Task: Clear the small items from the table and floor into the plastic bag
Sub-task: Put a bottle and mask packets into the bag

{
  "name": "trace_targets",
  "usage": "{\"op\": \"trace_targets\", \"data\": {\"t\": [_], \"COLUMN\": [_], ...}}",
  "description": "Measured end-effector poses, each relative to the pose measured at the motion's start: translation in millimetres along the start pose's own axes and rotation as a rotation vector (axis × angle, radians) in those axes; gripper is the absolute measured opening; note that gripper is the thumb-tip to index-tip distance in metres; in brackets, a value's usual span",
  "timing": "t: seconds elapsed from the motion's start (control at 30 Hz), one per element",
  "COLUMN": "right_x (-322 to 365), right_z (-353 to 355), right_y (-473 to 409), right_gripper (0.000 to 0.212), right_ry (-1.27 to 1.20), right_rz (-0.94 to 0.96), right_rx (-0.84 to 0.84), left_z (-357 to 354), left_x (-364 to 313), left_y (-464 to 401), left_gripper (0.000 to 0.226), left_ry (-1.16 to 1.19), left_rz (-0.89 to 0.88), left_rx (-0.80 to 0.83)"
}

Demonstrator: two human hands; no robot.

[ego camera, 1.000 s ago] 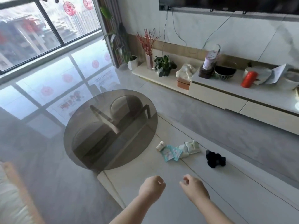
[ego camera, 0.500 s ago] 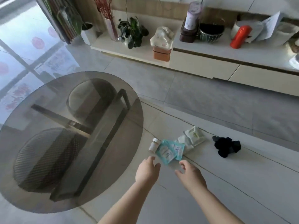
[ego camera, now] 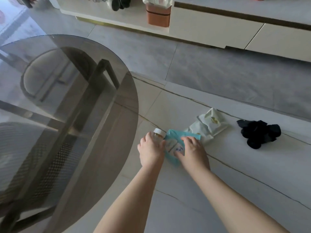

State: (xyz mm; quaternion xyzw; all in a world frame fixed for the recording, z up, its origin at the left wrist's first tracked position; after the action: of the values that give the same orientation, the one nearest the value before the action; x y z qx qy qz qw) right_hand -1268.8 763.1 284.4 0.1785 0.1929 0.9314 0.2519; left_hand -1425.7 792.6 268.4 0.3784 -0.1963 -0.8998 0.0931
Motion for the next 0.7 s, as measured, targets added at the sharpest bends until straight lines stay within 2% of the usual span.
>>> {"op": "trace_targets", "data": {"t": [0.13, 0.23, 0.33, 0.4, 0.47, 0.57, 0.7], "right_x": [9, 8, 11, 10, 9, -1, -15], "right_z": [-10, -17, -19, -18, -7, 7, 5], "right_y": [-4, -6, -2, 0, 4, -9, -30], "right_gripper": [0.054, 0.053, 0.051, 0.042, 0.034, 0.036, 0.033], "right_ry": [0.142, 0.238, 0.291, 0.239, 0.186, 0.193, 0.286], "right_rz": [0.023, -0.056, -0.089, -0.071, 0.025, 0.104, 0.061], "right_rx": [-0.232, -0.316, -0.267, -0.195, -0.207, -0.271, -0.177], "left_z": [-12, -18, -19, -20, -22, -23, -26], "left_x": [23, 28, 33, 39, 46, 52, 55], "left_y": [-10, -8, -2, 4, 11, 16, 16], "left_gripper": [0.050, 0.046, 0.046, 0.045, 0.044, 0.043, 0.044], "left_ry": [0.142, 0.179, 0.239, 0.297, 0.329, 0.329, 0.338], "left_rz": [0.016, 0.008, 0.044, 0.078, 0.112, 0.114, 0.114], "left_rx": [-0.012, -0.006, -0.018, -0.021, -0.016, -0.009, -0.011]}}
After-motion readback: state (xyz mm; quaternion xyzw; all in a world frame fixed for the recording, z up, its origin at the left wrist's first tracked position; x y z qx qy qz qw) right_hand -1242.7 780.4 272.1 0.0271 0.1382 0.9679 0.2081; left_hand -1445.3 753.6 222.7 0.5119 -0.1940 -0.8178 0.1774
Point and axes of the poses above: each hand's wrist, its own y-axis away from the middle knuckle, its own z-axis out of the back of the hand, x = y × z, the point moved 8 cm from there along -y, towards the middle knuckle, and after that the axes turned 13 degrees about -z, right-handed, at the moved point
